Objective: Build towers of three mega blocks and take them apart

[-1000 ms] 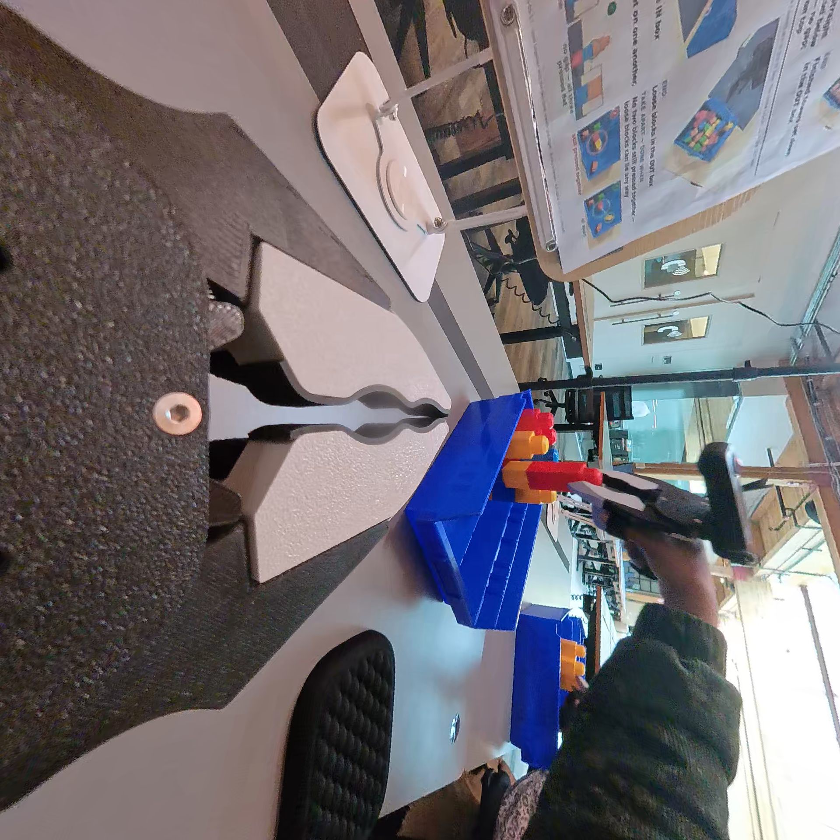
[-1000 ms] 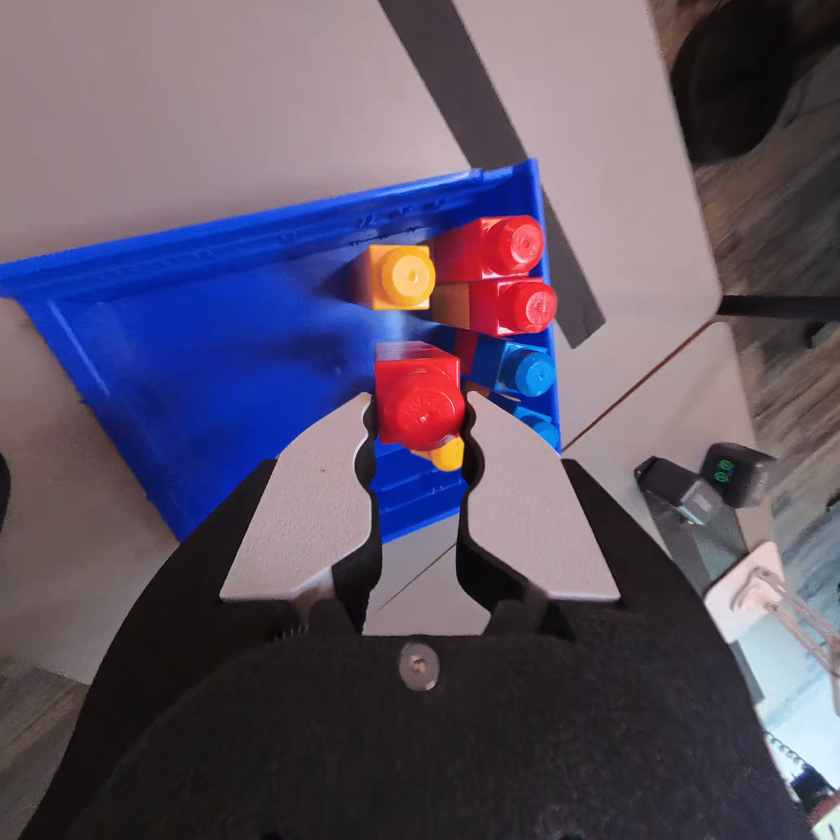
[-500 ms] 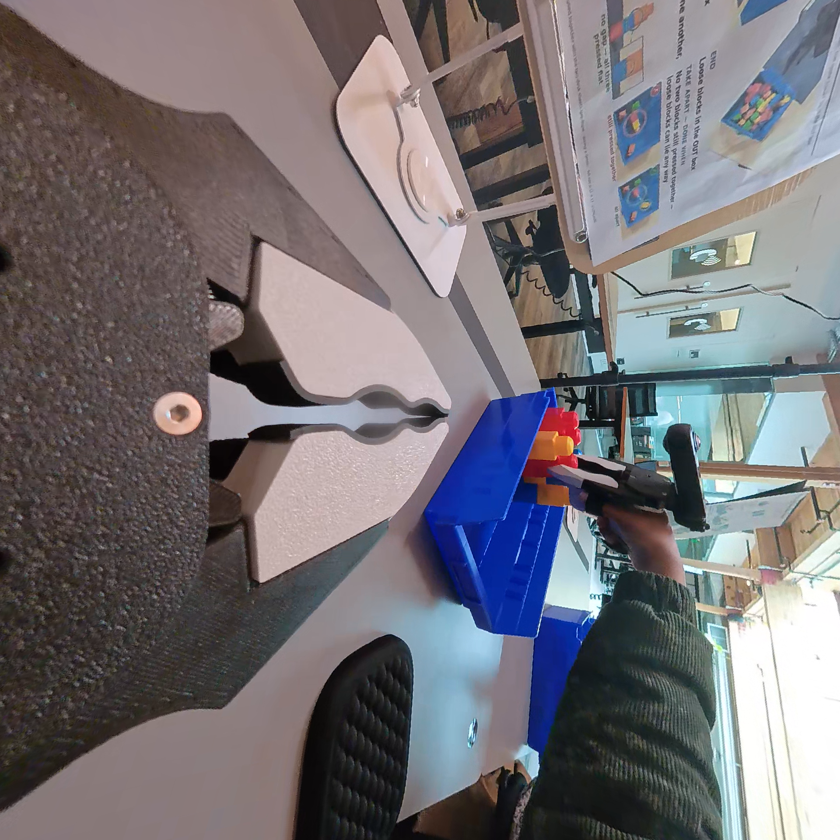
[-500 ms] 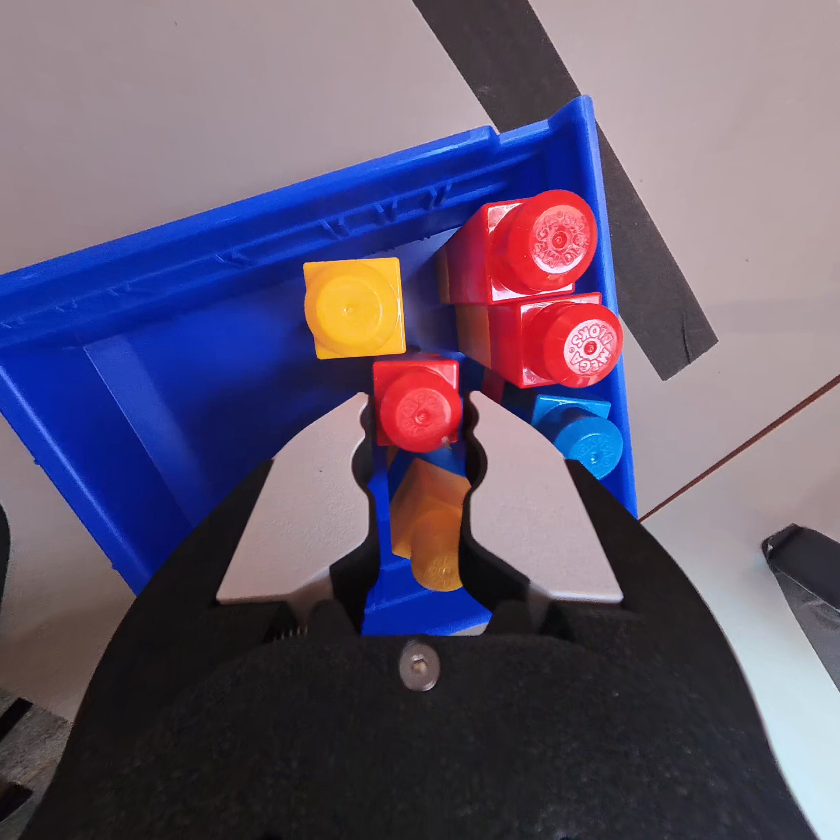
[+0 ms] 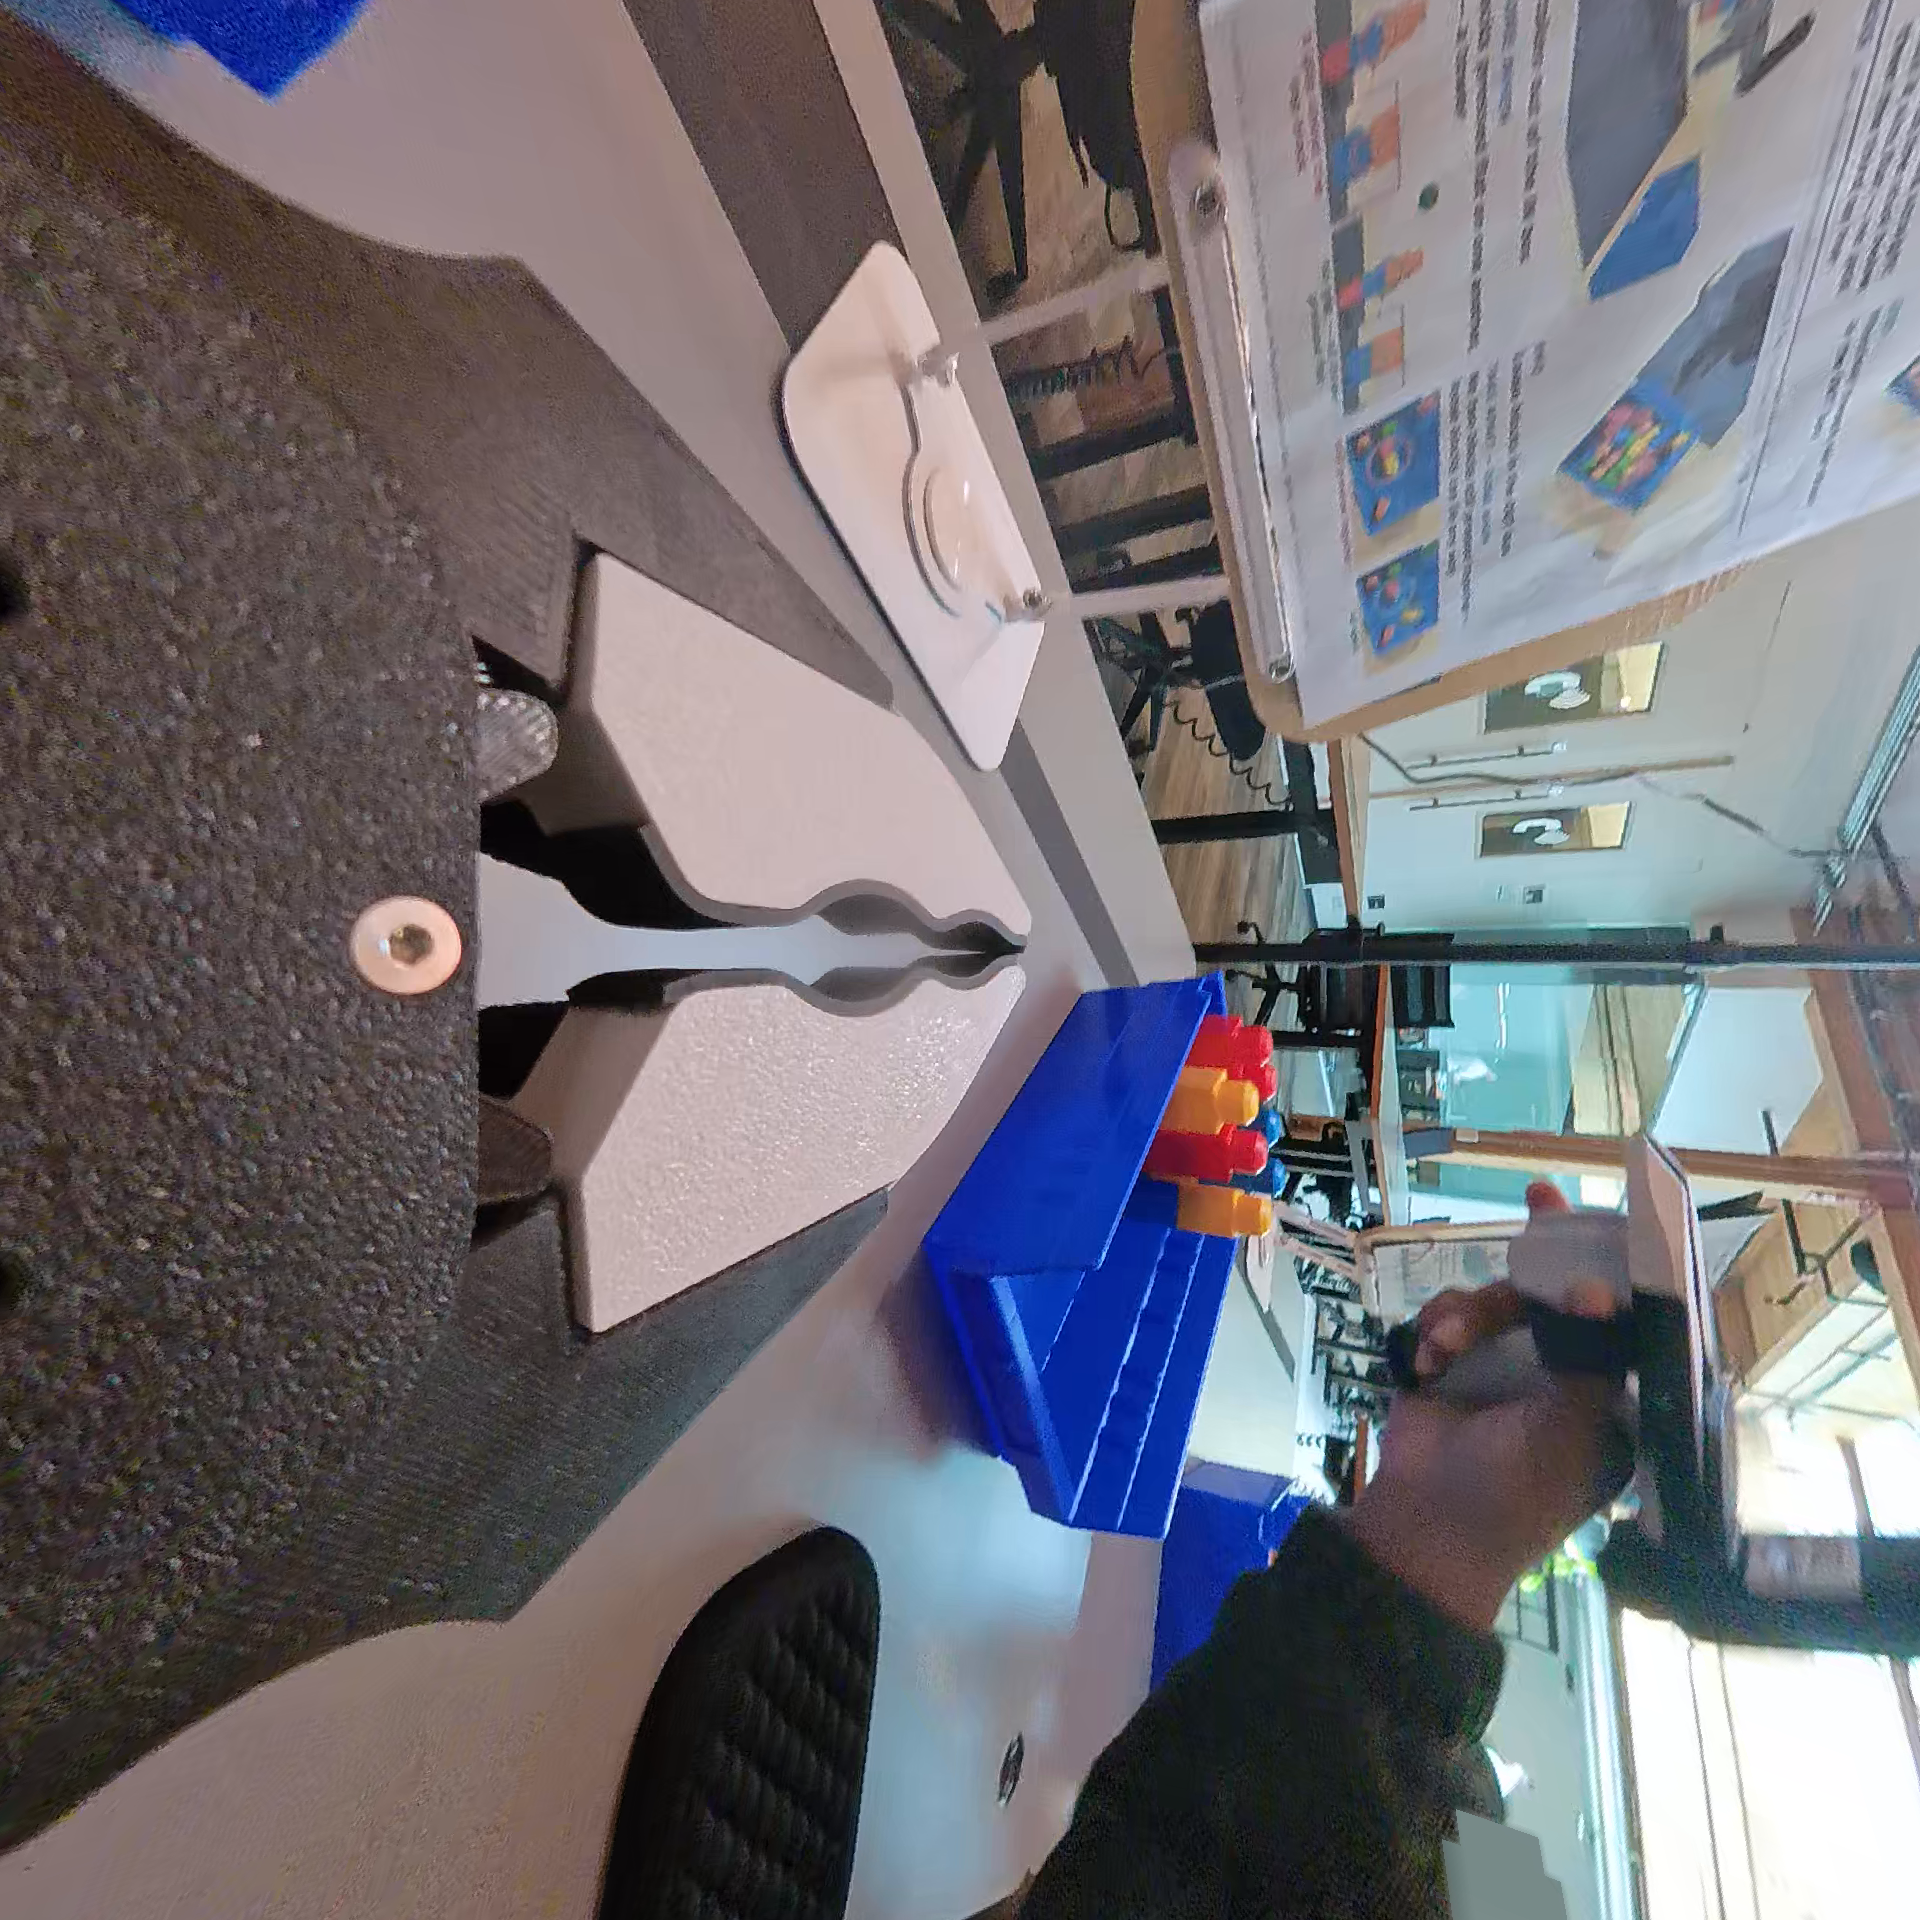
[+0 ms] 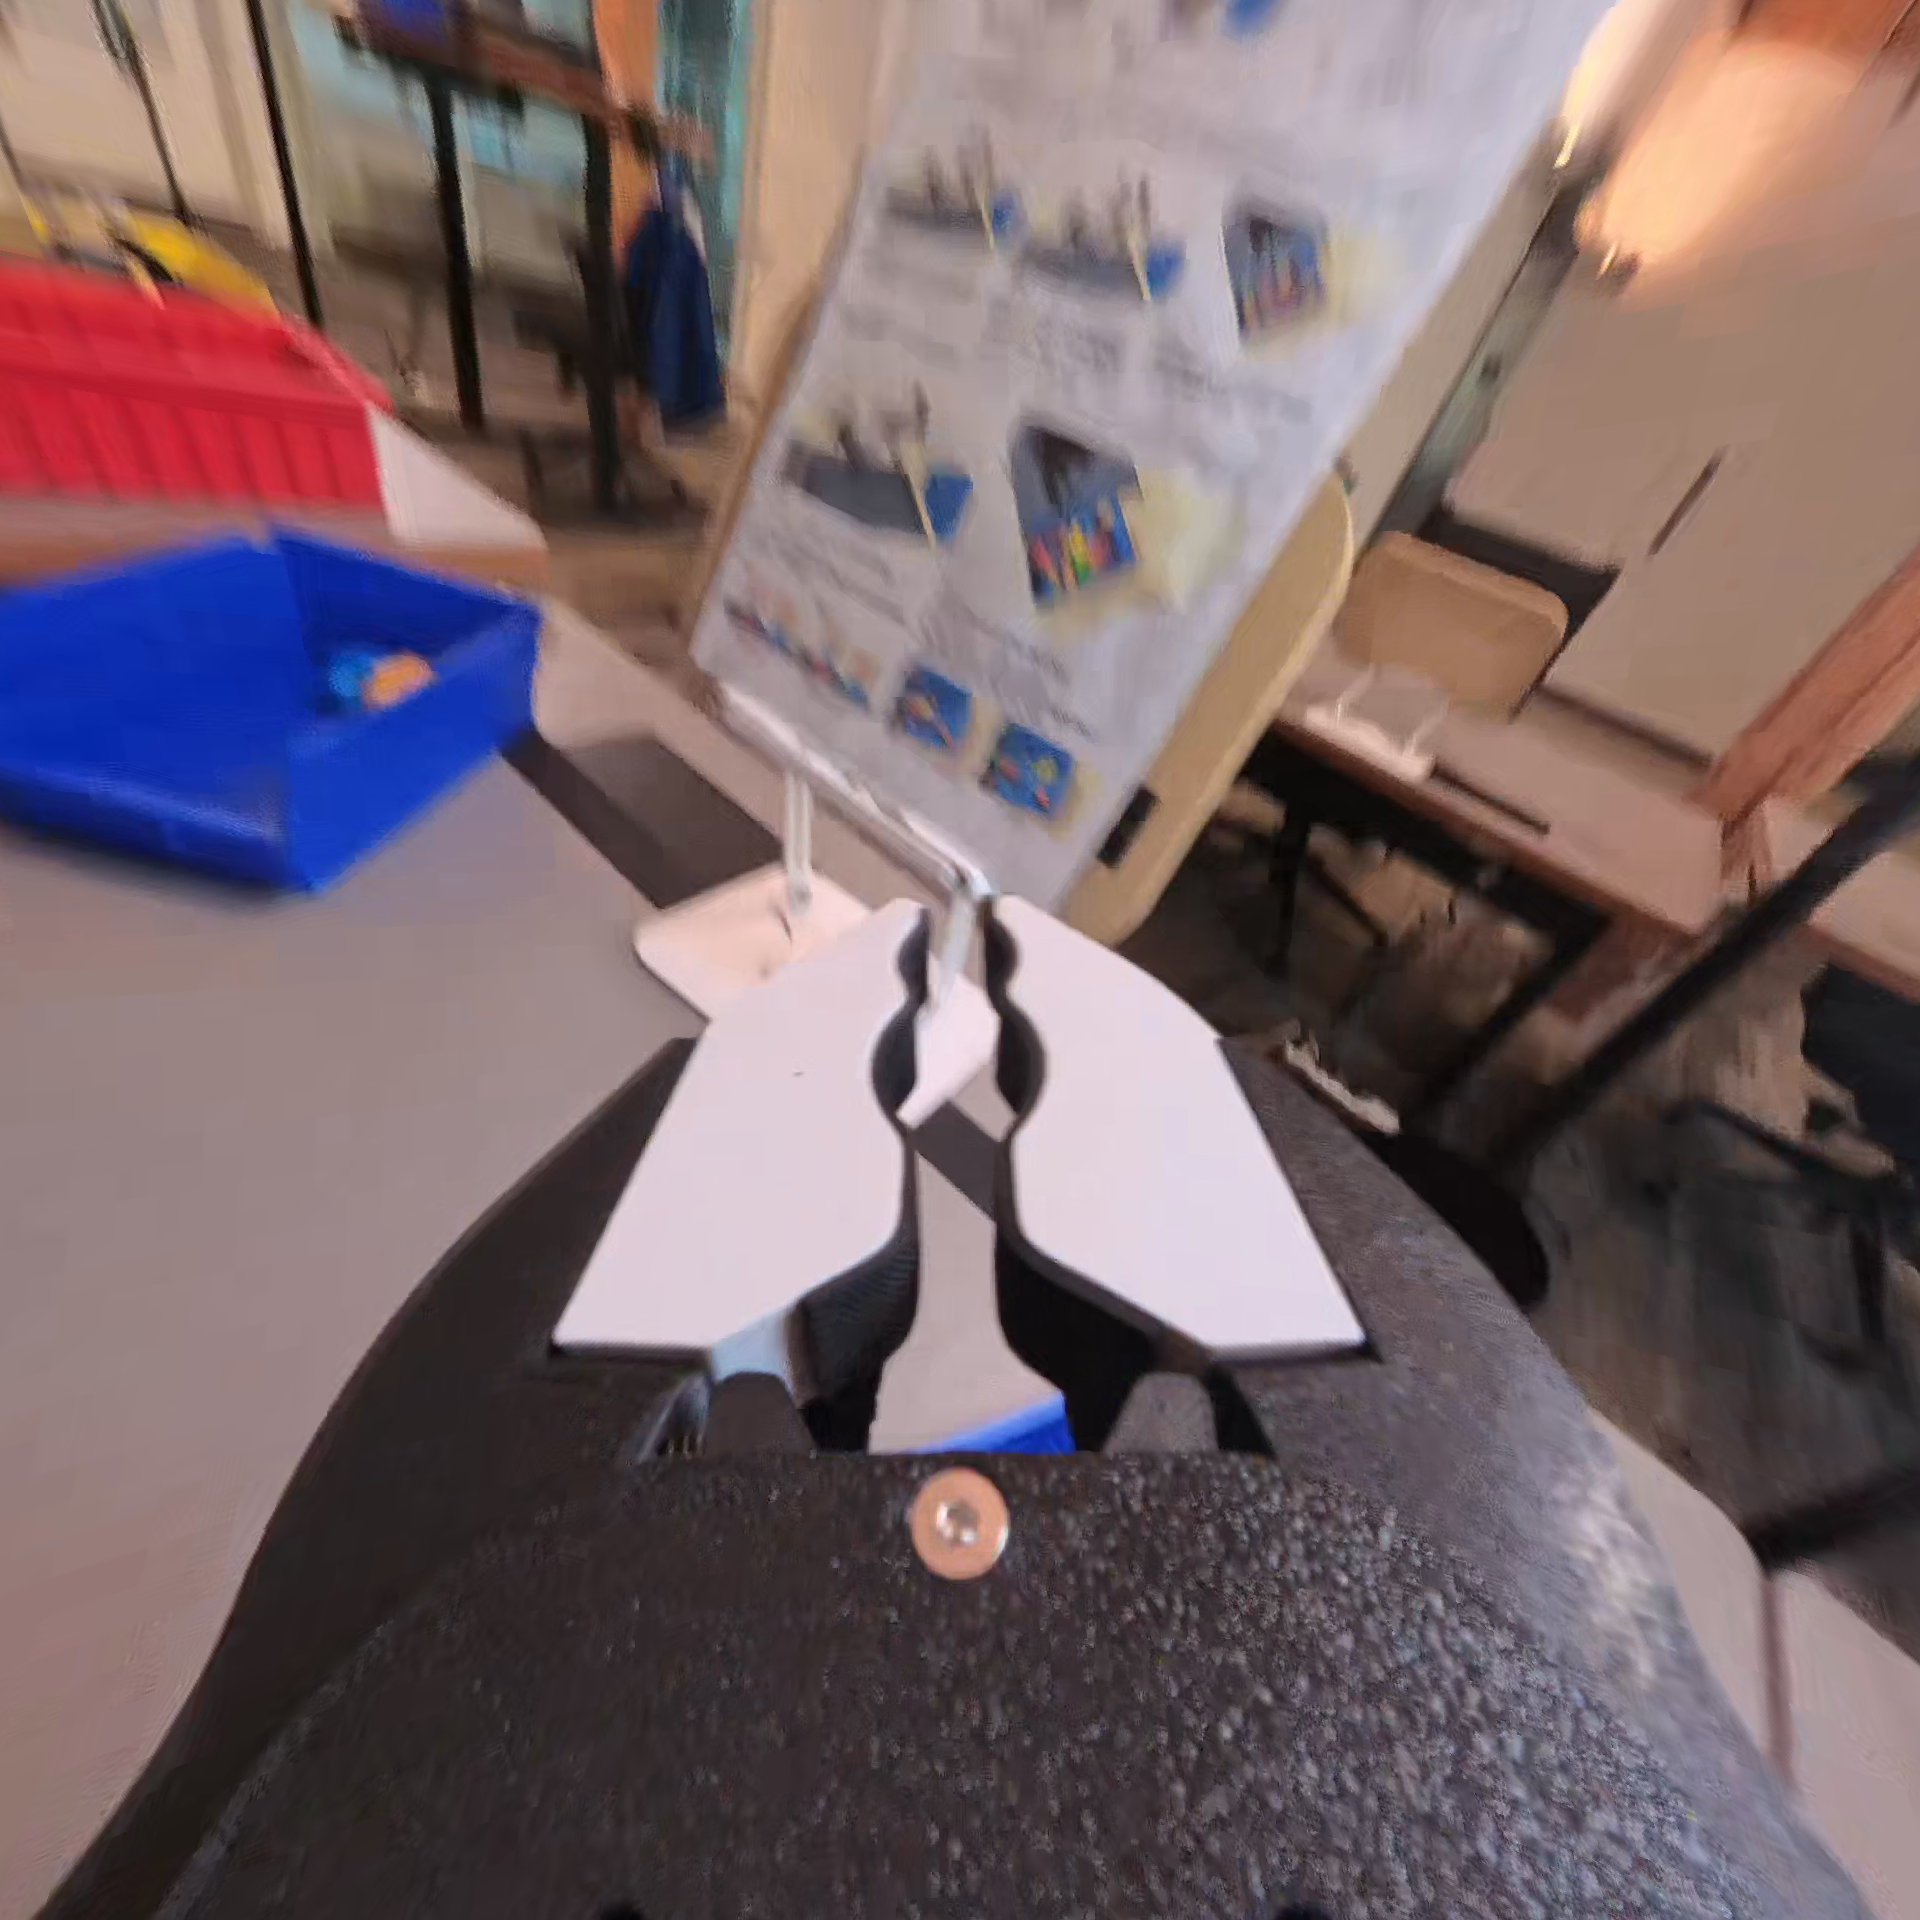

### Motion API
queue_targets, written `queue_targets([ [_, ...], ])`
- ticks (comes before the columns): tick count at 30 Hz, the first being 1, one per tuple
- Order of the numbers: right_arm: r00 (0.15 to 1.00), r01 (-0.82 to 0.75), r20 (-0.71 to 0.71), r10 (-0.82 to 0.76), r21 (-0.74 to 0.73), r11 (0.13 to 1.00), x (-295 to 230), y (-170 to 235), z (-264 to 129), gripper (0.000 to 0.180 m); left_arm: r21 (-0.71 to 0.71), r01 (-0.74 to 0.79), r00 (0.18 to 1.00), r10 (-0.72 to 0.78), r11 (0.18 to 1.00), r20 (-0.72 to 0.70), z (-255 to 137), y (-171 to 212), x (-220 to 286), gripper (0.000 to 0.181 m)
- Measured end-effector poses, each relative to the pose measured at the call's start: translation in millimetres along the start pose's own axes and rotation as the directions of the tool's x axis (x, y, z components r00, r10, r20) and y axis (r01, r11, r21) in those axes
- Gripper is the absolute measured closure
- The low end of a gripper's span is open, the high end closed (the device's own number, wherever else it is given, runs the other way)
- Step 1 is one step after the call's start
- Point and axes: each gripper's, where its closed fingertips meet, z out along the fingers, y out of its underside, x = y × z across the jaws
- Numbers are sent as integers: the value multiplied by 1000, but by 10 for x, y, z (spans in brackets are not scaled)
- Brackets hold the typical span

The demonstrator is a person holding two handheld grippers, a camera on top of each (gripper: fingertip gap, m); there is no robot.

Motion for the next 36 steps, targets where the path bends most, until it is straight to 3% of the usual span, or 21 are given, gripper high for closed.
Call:
queue_targets([
  [2, 999, -3, -41, 10, 158, 987, -388, -204, -96, 179, 8, -3, 999, 2, 1000, 43, -53, -52, -115, 181],
  [5, 996, -88, 37, 82, 217, 972, -1036, -137, -130, 179, 1, -40, 984, 39, 999, 173, -208, -163, -441, 181],
  [9, 946, -258, 229, 231, 97, 961, -1808, 352, -66, 179, -90, -100, 885, 129, 991, 447, -645, -365, -1250, 181],
  [13, 903, -271, 336, 266, -33, 962, -2293, 831, -21, 179, -334, -30, 745, 243, 942, 621, -1139, -386, -2287, 172],
  [16, 891, -268, 377, 254, -16, 963, -2425, 914, 6, 179, -529, 114, 678, 323, 841, 661, -1398, -212, -3000, 155],
  [22, 875, -245, 422, 238, -37, 969, -2534, 1066, 3, 179, -691, 418, 686, 293, 590, 666, -1514, 433, -3766, 134],
  [27, 870, -217, 441, 220, -57, 974, -2599, 1185, -17, 179, -603, 633, 623, 144, 486, 769, -1448, 914, -4063, 113],
  [32, 868, -180, 459, 191, -68, 981, -2627, 1251, -27, 179, -598, 714, 568, 198, 364, 799, -1636, 1299, -4231, 101],
  [36, 842, -225, 483, 241, -93, 970, -2635, 1286, -10, 179, -593, 754, 570, 168, 281, 804, -1729, 1543, -4193, 90],
])
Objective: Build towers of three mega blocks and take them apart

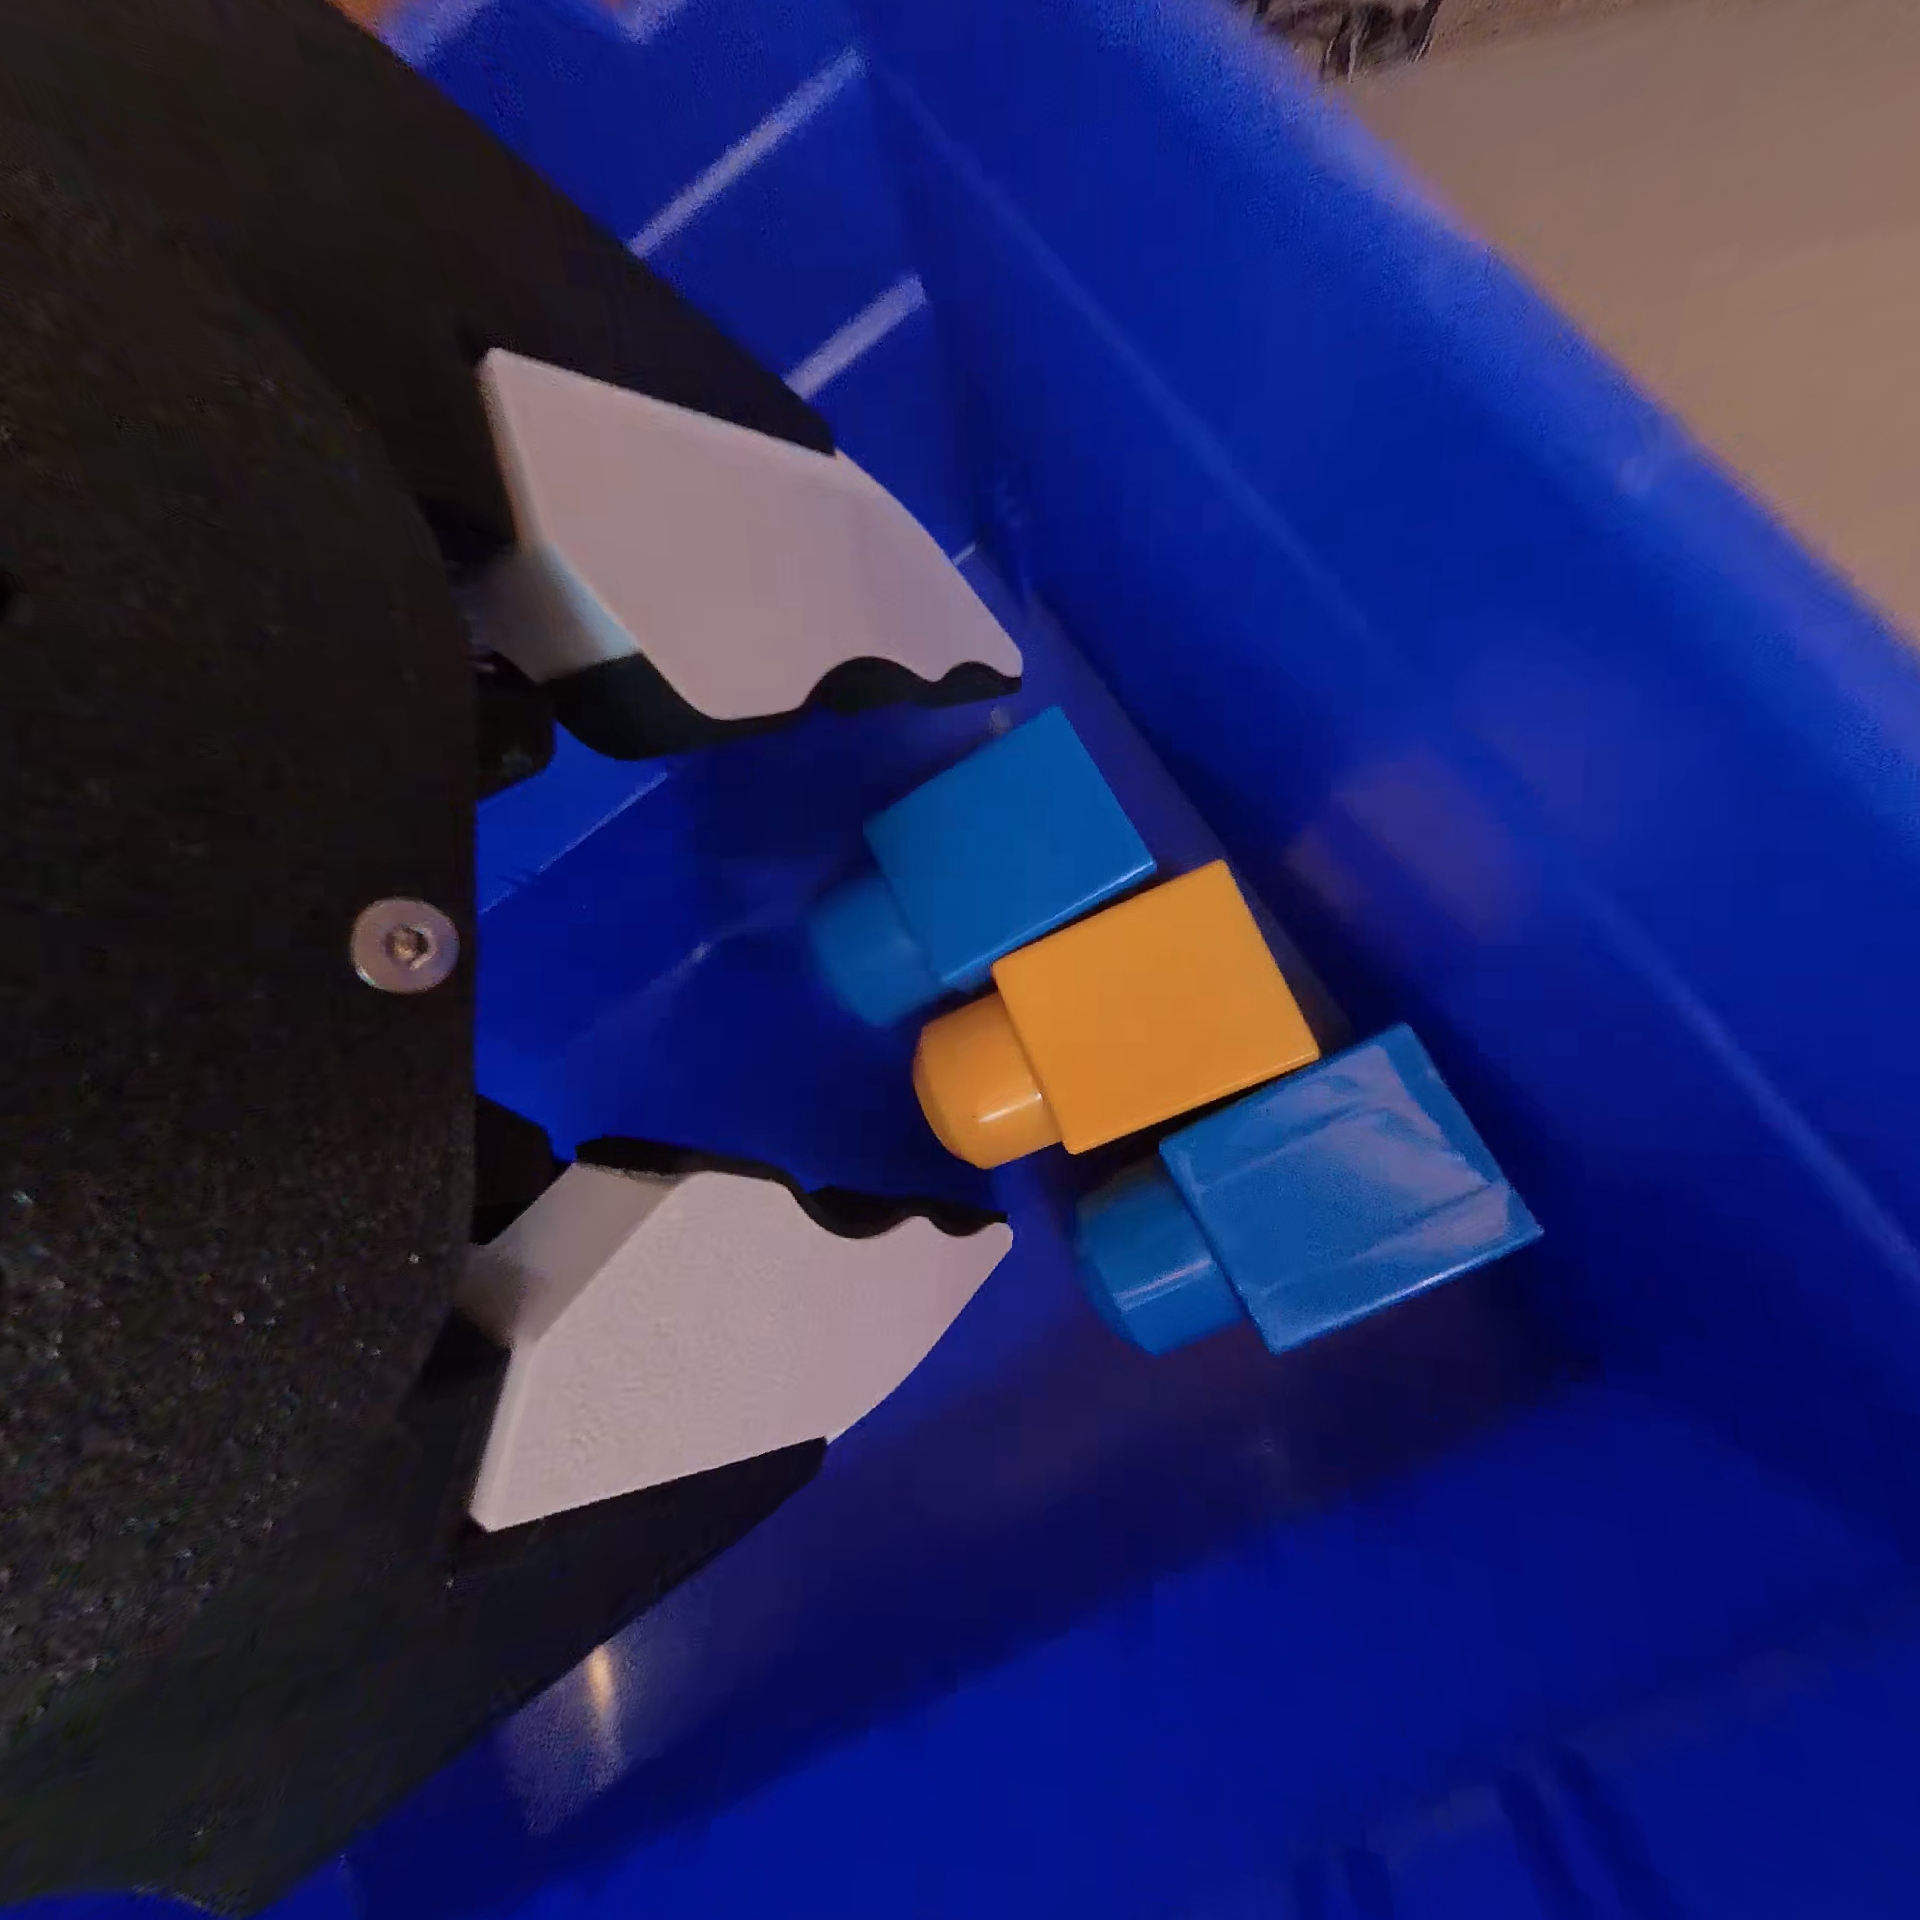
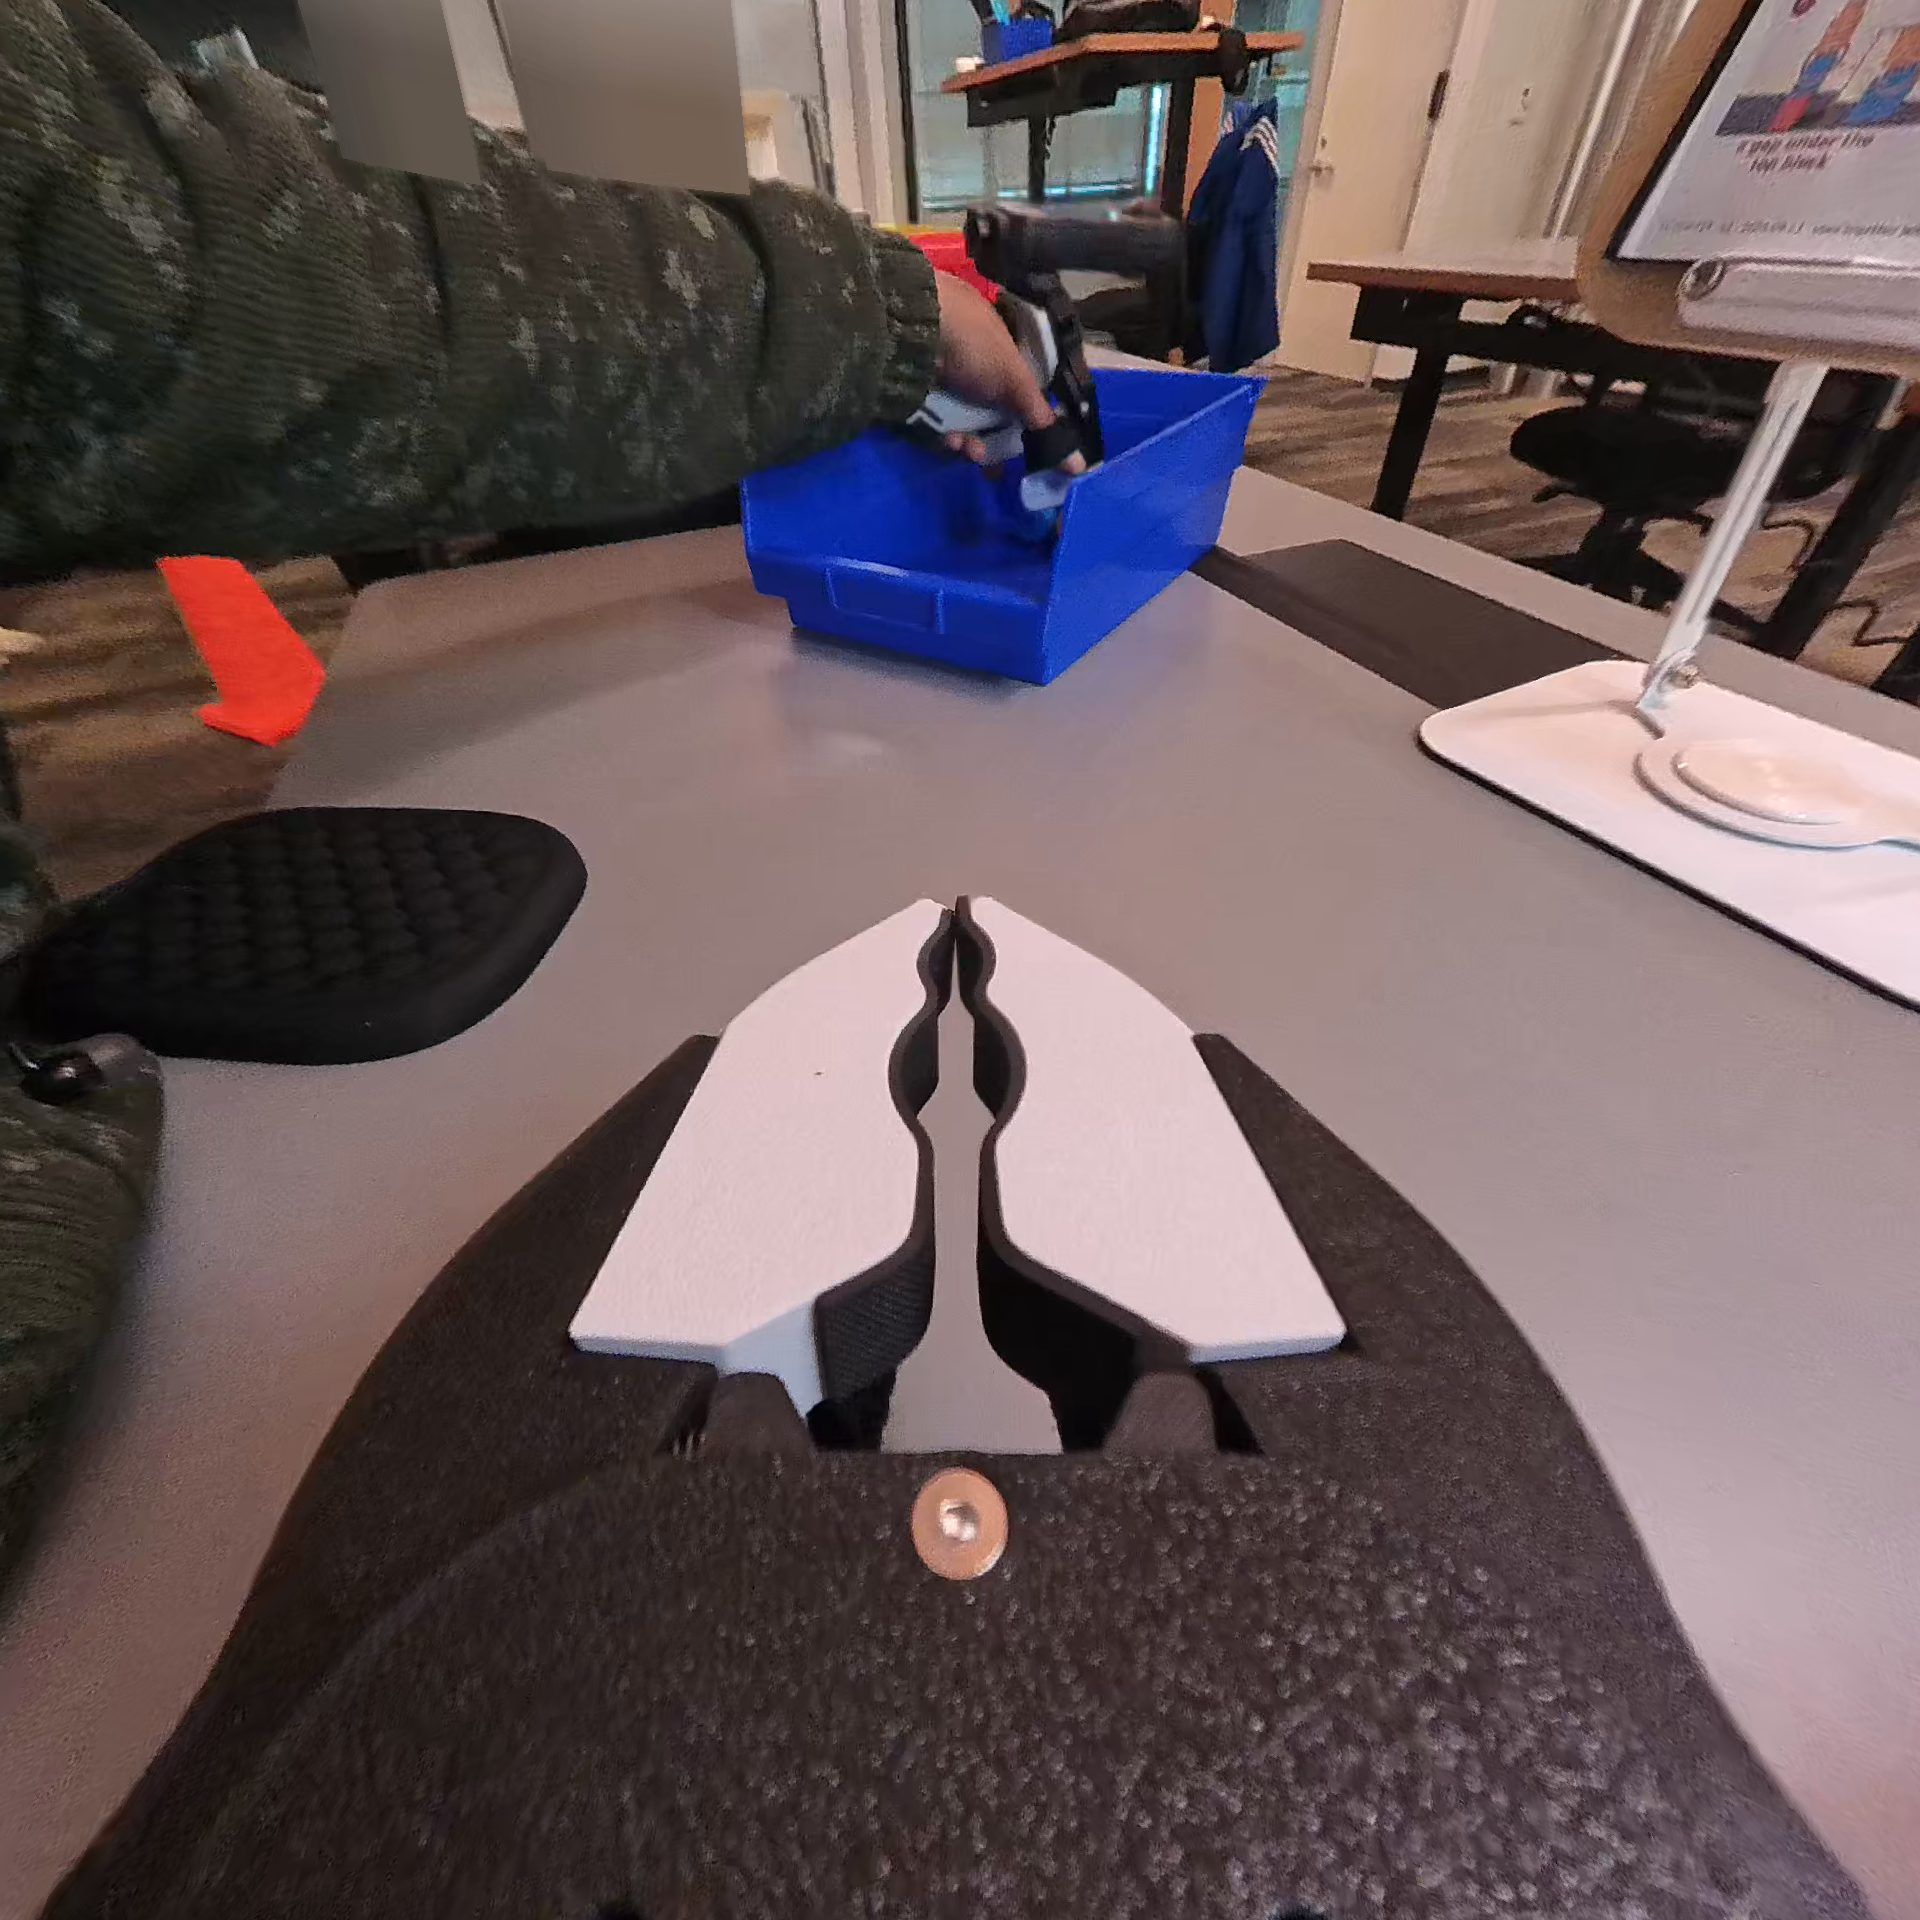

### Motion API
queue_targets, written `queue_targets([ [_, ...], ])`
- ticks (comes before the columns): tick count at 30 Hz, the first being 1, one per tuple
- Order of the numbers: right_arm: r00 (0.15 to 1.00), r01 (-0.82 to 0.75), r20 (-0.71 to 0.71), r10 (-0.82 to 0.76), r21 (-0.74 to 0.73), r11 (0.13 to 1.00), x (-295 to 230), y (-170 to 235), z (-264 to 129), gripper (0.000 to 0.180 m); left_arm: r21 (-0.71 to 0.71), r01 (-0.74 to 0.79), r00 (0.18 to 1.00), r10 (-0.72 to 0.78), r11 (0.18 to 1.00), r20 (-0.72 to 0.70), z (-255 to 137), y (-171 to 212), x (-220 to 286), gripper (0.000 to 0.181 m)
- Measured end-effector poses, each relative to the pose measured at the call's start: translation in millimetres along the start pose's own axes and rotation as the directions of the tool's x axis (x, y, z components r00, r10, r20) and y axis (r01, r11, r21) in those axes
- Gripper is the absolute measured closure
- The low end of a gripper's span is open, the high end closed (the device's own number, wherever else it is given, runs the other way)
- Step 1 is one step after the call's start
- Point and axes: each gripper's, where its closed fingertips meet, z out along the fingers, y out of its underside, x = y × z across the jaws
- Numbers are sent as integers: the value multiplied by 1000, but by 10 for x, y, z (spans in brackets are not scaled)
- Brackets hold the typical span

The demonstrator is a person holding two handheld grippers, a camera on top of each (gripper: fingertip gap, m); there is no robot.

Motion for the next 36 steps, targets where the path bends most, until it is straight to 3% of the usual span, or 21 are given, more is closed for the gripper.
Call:
queue_targets([
  [7, 997, -75, 20, 75, 12, 997, 28, 7, 1, 179, 40, 64, 992, -59, 997, -110, 95, -17, 113, 110],
  [13, 998, -56, 11, 56, 8, 998, 29, 1, -24, 179, 13, -80, 996, 80, 997, -33, -108, 77, 94, 119],
  [14, 999, -47, 11, 47, 6, 999, 20, 0, -25, 179, 24, -115, 993, 115, 993, 8, -188, 83, 44, 139],
  [17, 1000, -23, 19, 23, -5, 1000, -19, 5, -18, 179, 86, -174, 982, 180, 981, -63, -424, 105, 175, 140],
  [21, 999, -6, 31, 7, -17, 1000, -72, 17, 1, 179, 103, -312, 946, 318, 945, -54, -669, 256, 298, 139],
  [24, 1000, 9, 30, -8, -20, 1000, -101, 14, 6, 179, 214, -415, 888, 445, 884, -116, -1001, 336, 680, 140],
  [28, 999, 19, 37, -19, -14, 1000, -132, 3, 24, 178, 428, -632, 666, 735, 646, -127, -1700, 677, 1617, 140],
  [32, 997, 69, 32, -67, -49, 996, -182, 37, 103, 150, 530, -784, 315, 943, 322, -107, -2193, 1462, 2703, 140],
  [36, 971, 238, 55, -234, -83, 968, -392, 49, 174, 136, 535, -845, -44, 997, -1, -68, -2281, 2327, 3537, 140],
])
